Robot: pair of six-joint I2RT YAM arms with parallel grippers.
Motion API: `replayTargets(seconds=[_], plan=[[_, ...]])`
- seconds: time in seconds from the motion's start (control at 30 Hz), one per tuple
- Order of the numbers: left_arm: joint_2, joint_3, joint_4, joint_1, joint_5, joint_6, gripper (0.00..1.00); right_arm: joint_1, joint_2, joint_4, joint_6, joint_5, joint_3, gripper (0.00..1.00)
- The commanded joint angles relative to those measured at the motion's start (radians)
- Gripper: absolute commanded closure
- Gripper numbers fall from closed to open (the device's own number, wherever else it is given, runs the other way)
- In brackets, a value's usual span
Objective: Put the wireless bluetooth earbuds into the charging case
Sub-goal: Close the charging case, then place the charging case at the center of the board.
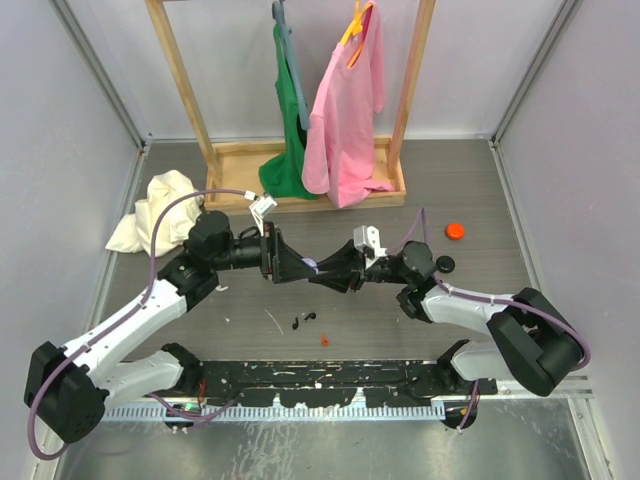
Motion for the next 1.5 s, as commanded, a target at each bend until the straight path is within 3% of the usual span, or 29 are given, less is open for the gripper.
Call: replayTargets(seconds=[0.0, 0.17, 0.27, 0.63, 0.8, 0.97, 1.23, 1.47], plan=[[-0.054, -0.005, 0.084, 0.014, 0.071, 0.006, 0.38, 0.002, 0.004, -0.010, -0.013, 0.008, 0.035, 0.99], [-0.104, -0.018, 0.065, 0.023, 0.073, 0.033, 0.38, -0.001, 0.003, -0.059, -0.022, 0.018, 0.033, 0.99], [-0.128, -0.014, -0.026, 0.027, 0.014, 0.082, 0.38, 0.001, -0.004, -0.102, -0.015, 0.051, 0.031, 0.99], [-0.133, -0.002, -0.444, 0.028, -0.655, 0.175, 0.32, -0.064, -0.056, -0.528, 0.045, 0.421, 0.093, 0.99], [-0.129, -0.024, -0.502, 0.028, -0.830, 0.168, 0.30, -0.146, -0.013, -0.587, 0.146, 0.555, 0.109, 0.99], [-0.114, -0.034, -0.567, 0.030, -1.026, 0.155, 0.27, -0.263, 0.099, -0.611, 0.277, 0.568, 0.164, 0.99], [-0.047, -0.041, -0.571, 0.099, -1.076, 0.132, 0.24, -0.436, 0.352, -0.608, 0.429, 0.556, 0.294, 0.96], [0.012, -0.035, -0.565, 0.145, -1.075, 0.131, 0.23, -0.508, 0.507, -0.630, 0.514, 0.489, 0.361, 0.89]])
